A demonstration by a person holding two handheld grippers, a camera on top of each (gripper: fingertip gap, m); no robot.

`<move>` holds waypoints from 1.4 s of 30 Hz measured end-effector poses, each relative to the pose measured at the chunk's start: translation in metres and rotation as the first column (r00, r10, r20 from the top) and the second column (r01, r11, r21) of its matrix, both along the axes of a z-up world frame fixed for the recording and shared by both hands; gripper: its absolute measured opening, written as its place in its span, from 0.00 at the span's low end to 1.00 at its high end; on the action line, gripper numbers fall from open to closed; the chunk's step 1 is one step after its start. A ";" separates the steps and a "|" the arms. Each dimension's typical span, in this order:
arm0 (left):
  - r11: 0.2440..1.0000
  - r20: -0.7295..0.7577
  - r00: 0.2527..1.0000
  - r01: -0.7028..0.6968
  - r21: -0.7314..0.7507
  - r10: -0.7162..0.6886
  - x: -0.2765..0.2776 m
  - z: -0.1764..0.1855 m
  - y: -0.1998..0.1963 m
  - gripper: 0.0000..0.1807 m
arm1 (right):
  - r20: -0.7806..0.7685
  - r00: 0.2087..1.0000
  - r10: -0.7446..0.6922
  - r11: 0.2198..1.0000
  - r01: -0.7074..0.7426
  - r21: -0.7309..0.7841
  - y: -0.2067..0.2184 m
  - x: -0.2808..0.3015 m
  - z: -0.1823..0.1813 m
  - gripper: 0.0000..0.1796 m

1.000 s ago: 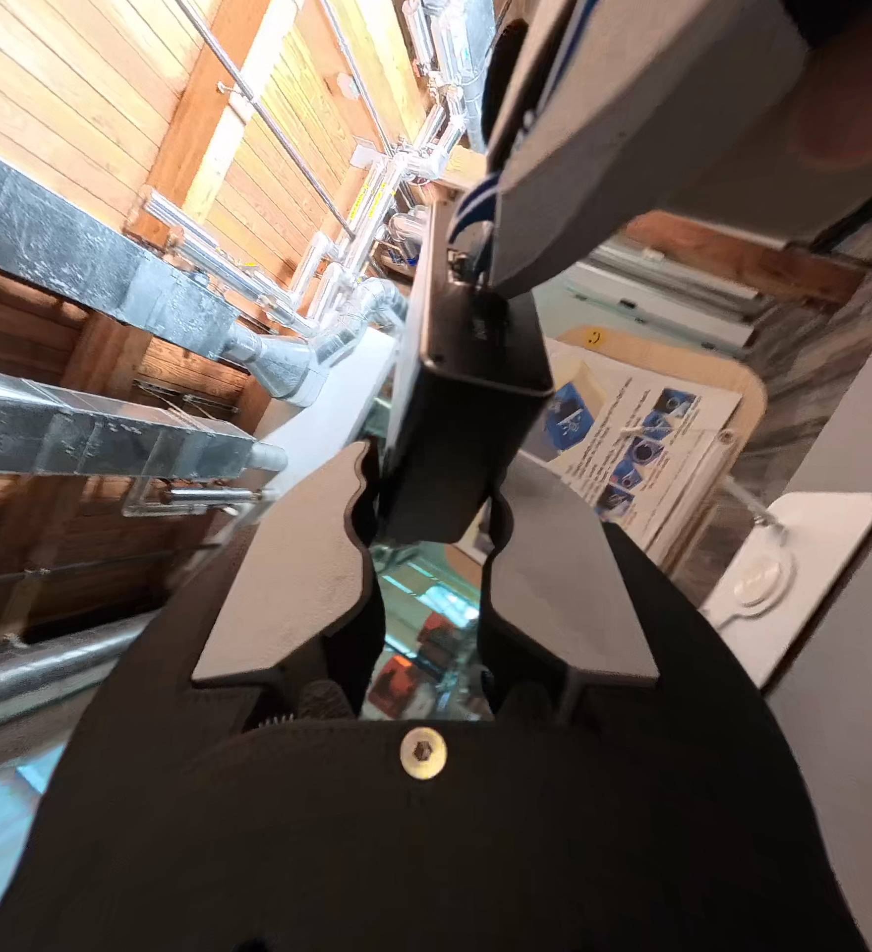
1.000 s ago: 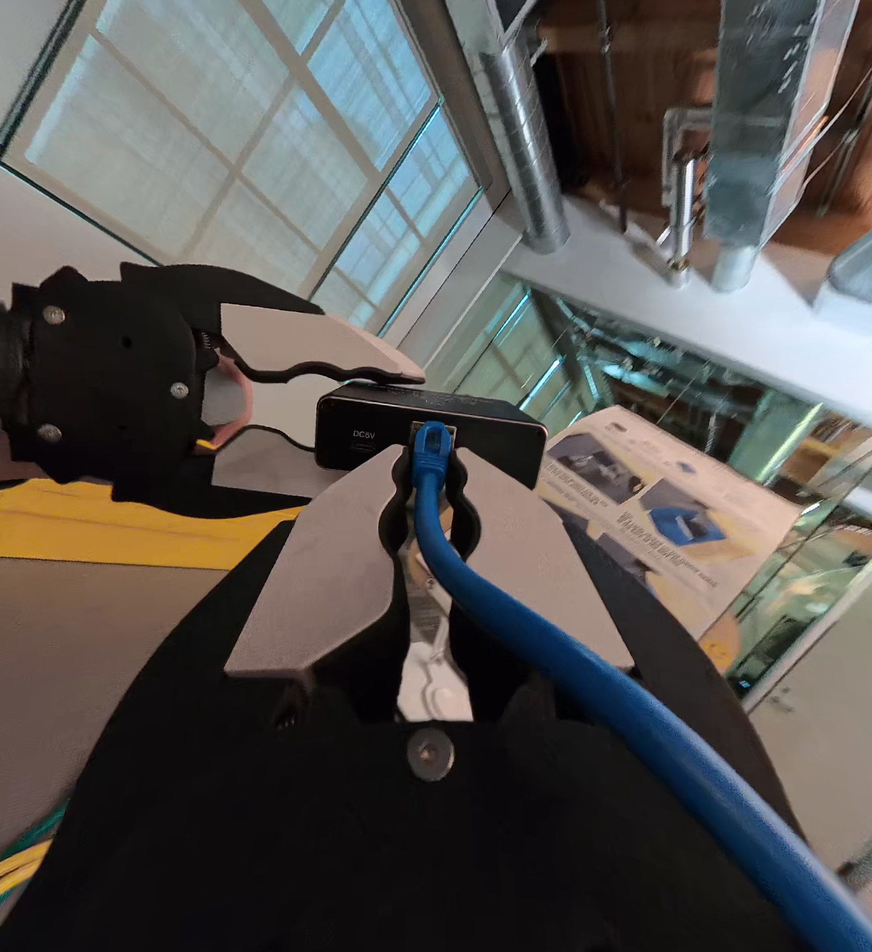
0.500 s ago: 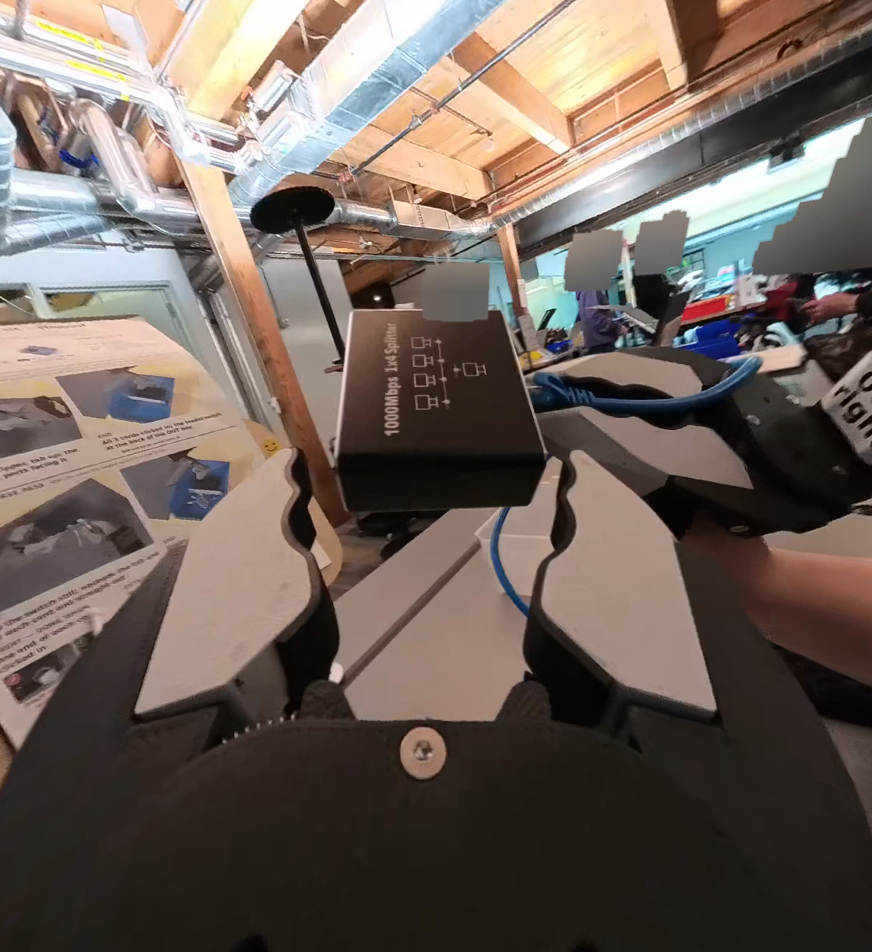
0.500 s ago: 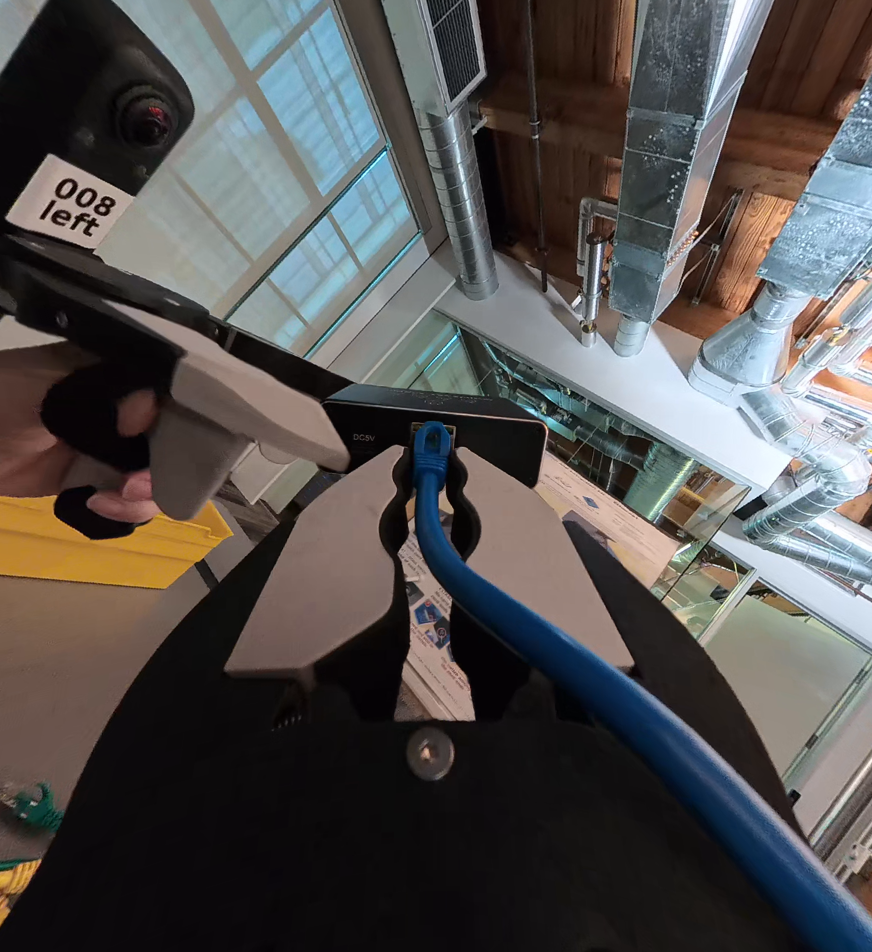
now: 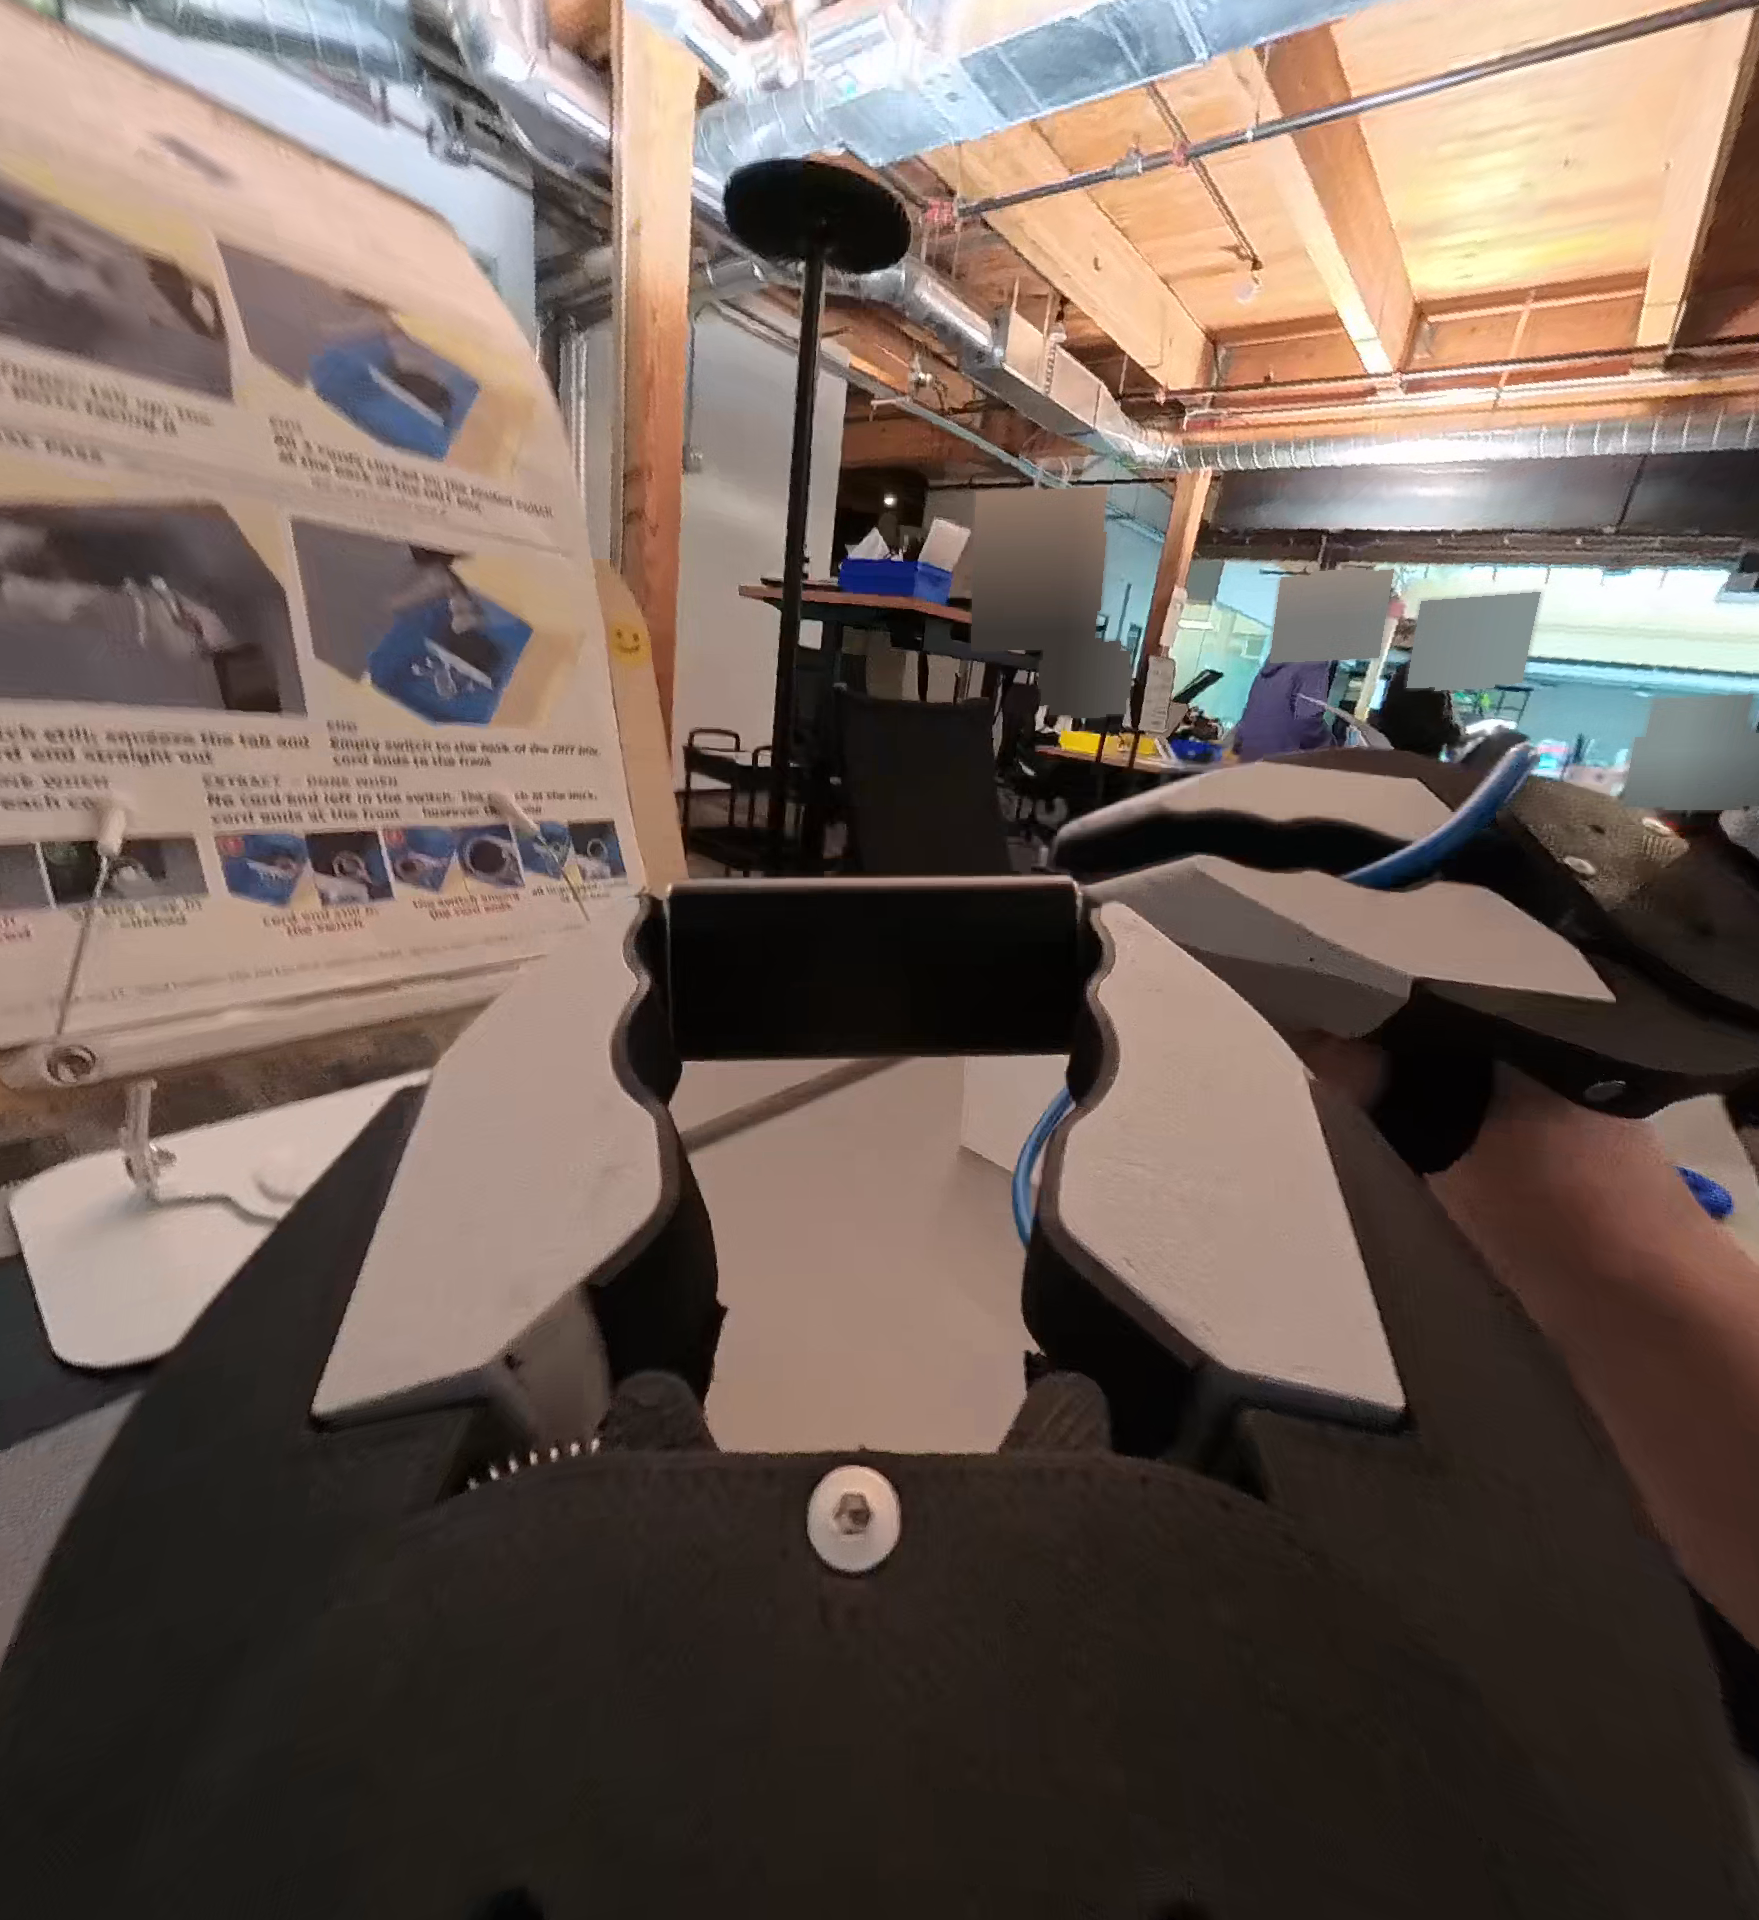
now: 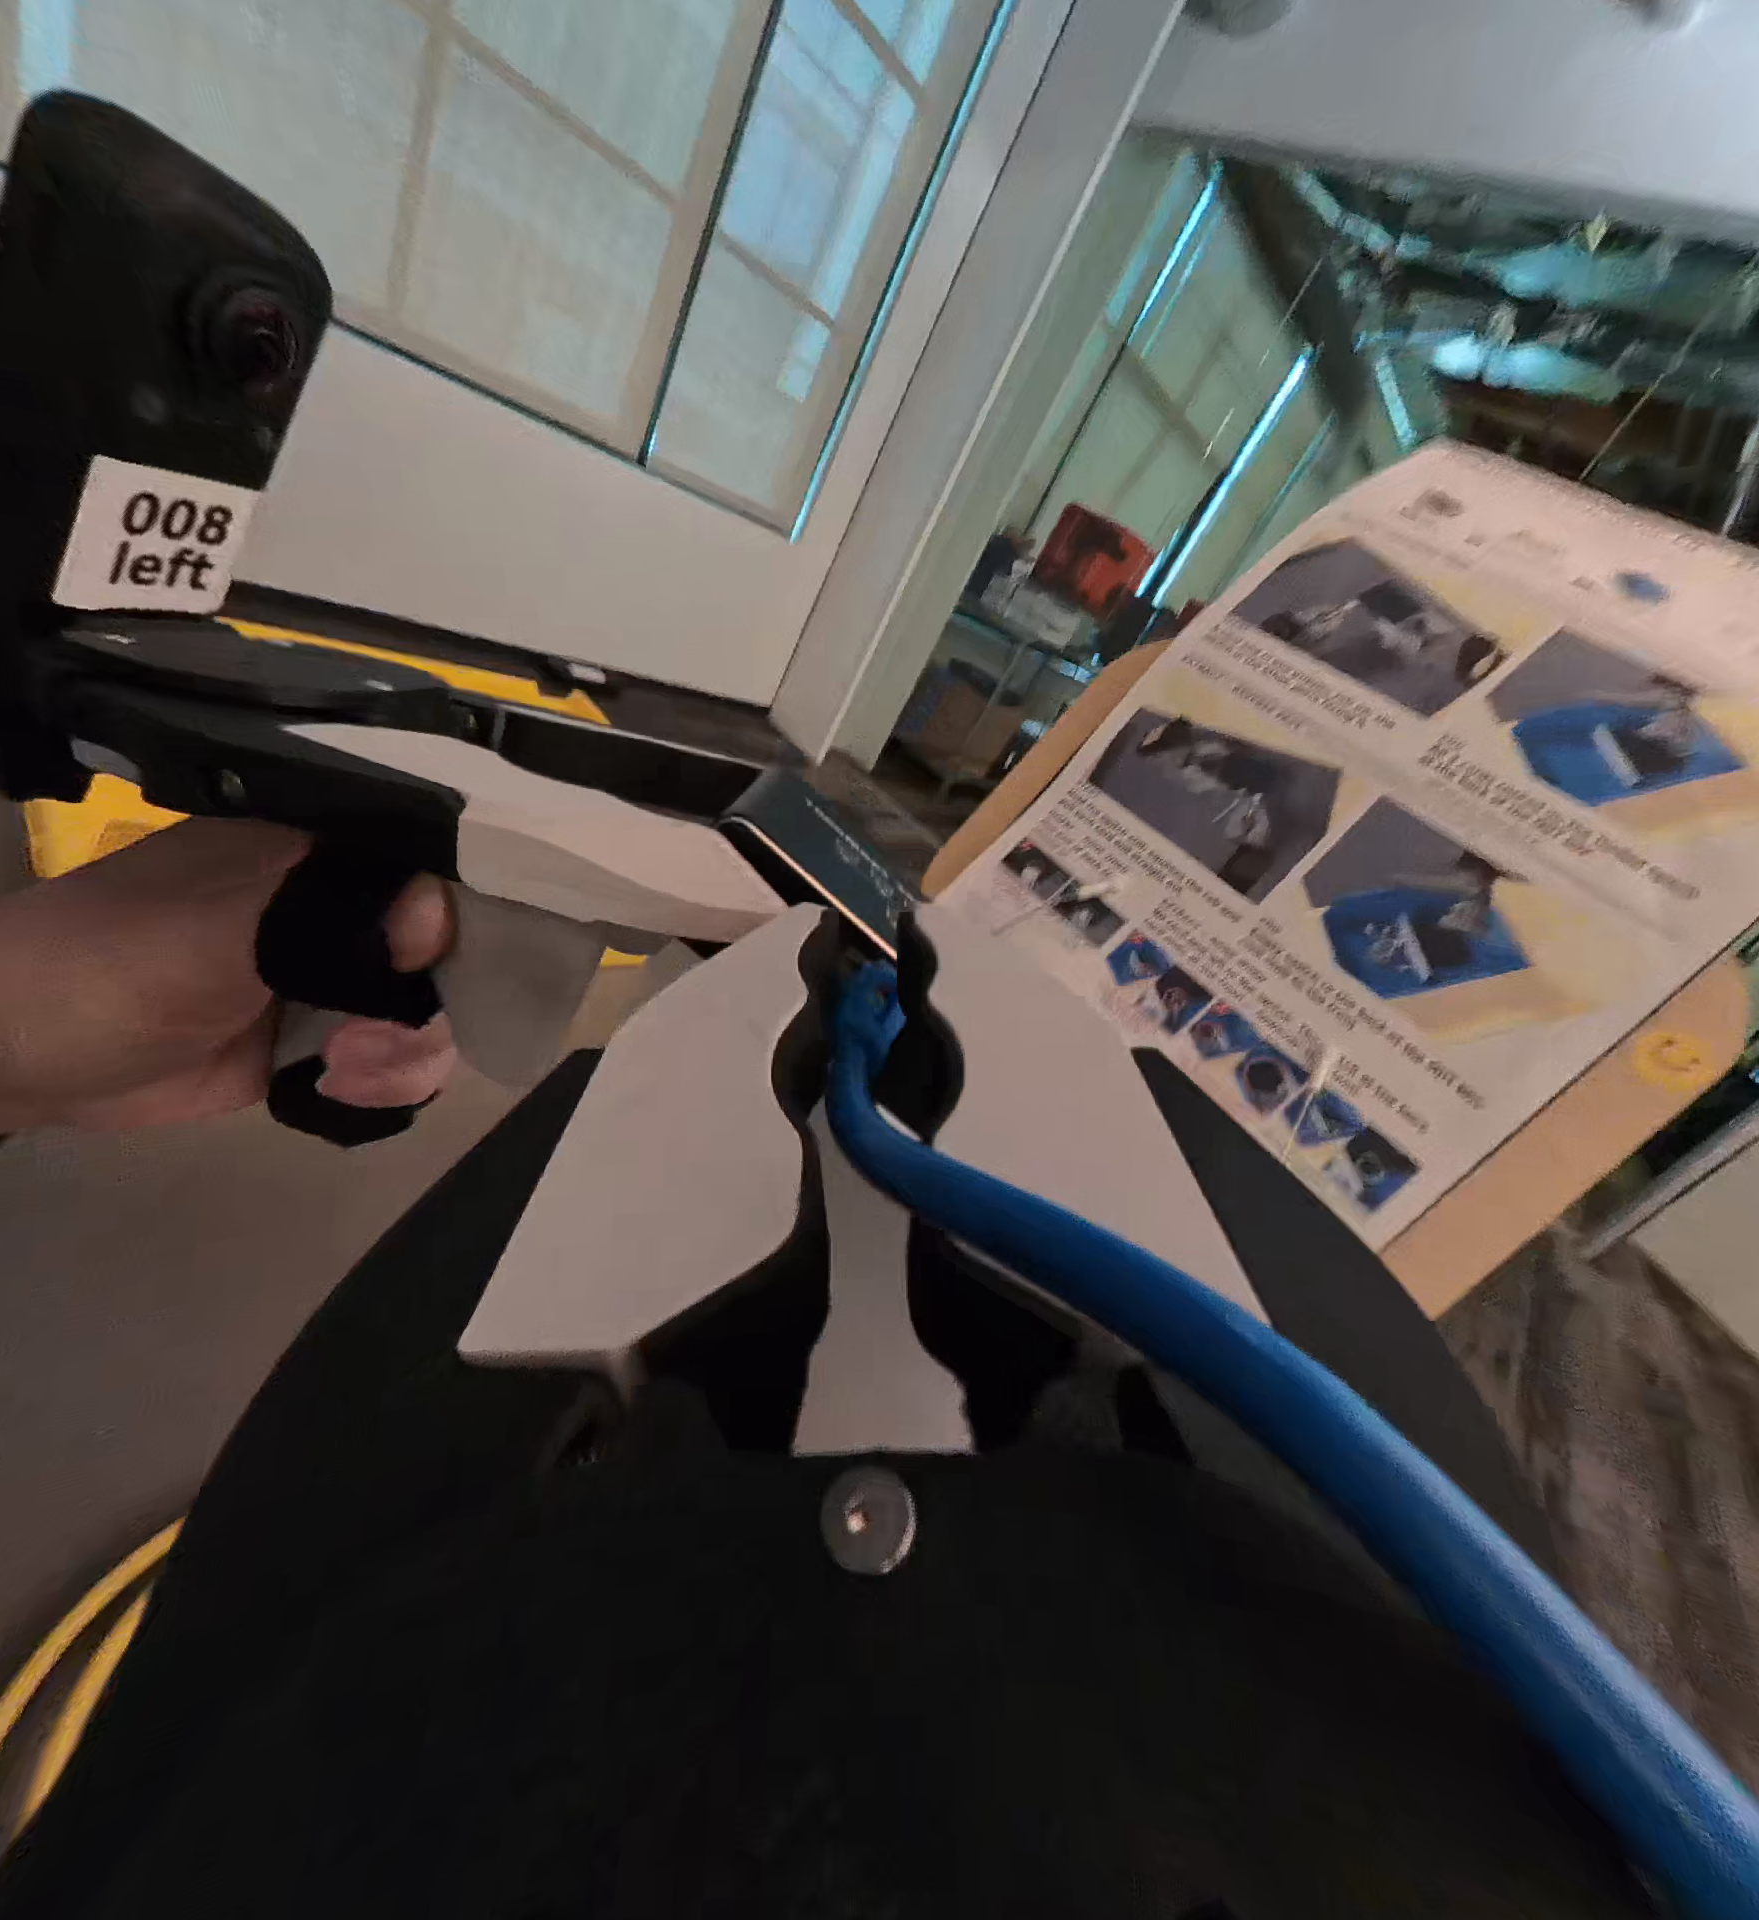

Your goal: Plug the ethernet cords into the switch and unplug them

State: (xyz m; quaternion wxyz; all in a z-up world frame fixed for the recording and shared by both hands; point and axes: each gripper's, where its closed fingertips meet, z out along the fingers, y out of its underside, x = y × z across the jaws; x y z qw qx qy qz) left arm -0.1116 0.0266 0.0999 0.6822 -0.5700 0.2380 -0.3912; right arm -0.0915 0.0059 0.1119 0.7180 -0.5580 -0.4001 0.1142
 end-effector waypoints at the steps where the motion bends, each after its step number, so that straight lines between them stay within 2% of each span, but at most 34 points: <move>1: 1.000 0.007 1.000 -0.005 -0.013 0.005 -0.002 -0.003 0.003 0.41 | 0.015 1.000 -0.006 0.999 0.007 -0.047 0.004 0.000 -0.006 0.06; 3: 1.000 0.001 1.000 -0.025 0.001 0.025 -0.004 -0.005 0.006 0.41 | -0.001 1.000 -0.005 0.994 0.005 -0.108 0.009 0.000 -0.012 0.08; 6: 0.996 -0.017 0.997 -0.075 0.054 0.076 -0.008 -0.001 0.006 0.41 | -0.038 0.998 -0.048 0.987 0.042 -0.157 0.017 0.003 -0.014 0.17; 8: 0.992 -0.032 0.995 -0.096 0.084 0.099 -0.010 0.002 0.006 0.41 | -0.081 0.996 -0.036 0.981 0.020 -0.193 0.018 0.002 -0.015 0.19; 11: 0.981 -0.031 0.989 -0.140 0.133 0.146 -0.018 0.009 0.005 0.41 | -0.162 0.987 0.001 0.952 -0.051 -0.301 0.018 0.000 -0.020 0.19; 14: 0.971 -0.022 0.984 -0.168 0.171 0.175 -0.024 0.017 0.002 0.41 | -0.297 0.953 0.056 0.916 -0.167 -0.364 0.014 -0.005 -0.017 0.15; 16: 0.965 -0.025 0.981 -0.183 0.189 0.191 -0.024 0.019 0.001 0.41 | -0.358 0.930 0.090 0.894 -0.234 -0.383 0.011 -0.008 -0.015 0.12; 17: 0.962 -0.023 0.980 -0.191 0.196 0.199 -0.024 0.019 0.000 0.41 | -0.381 0.916 0.127 0.879 -0.282 -0.384 0.007 -0.012 -0.015 0.07; 20: 0.958 -0.003 0.978 -0.203 0.205 0.208 -0.025 0.021 -0.003 0.41 | -0.441 0.888 0.131 0.875 -0.313 -0.369 0.005 -0.013 -0.012 0.07; 24: 0.943 0.000 0.977 -0.206 0.262 0.214 -0.024 0.025 -0.009 0.41 | -0.394 0.912 0.118 0.923 -0.247 -0.294 0.002 -0.013 -0.008 0.07; 30: 0.929 0.030 0.996 -0.093 0.359 0.088 -0.020 0.042 -0.034 0.41 | -0.265 0.955 0.134 0.991 -0.129 0.037 -0.023 -0.012 0.017 0.07; 35: 0.891 -0.056 0.992 -0.079 0.448 0.116 -0.014 0.051 -0.048 0.41 | -0.197 0.975 0.107 0.975 -0.064 0.211 -0.039 -0.007 0.032 0.07; 39: 0.907 -0.121 0.986 -0.051 0.417 0.111 -0.009 0.055 -0.055 0.41 | -0.140 0.987 0.075 0.938 -0.022 0.346 -0.049 -0.004 0.040 0.07; 42: 0.916 -0.114 0.990 -0.030 0.400 0.082 -0.005 0.058 -0.060 0.43 | -0.104 0.994 0.039 0.904 0.010 0.428 -0.057 -0.002 0.045 0.07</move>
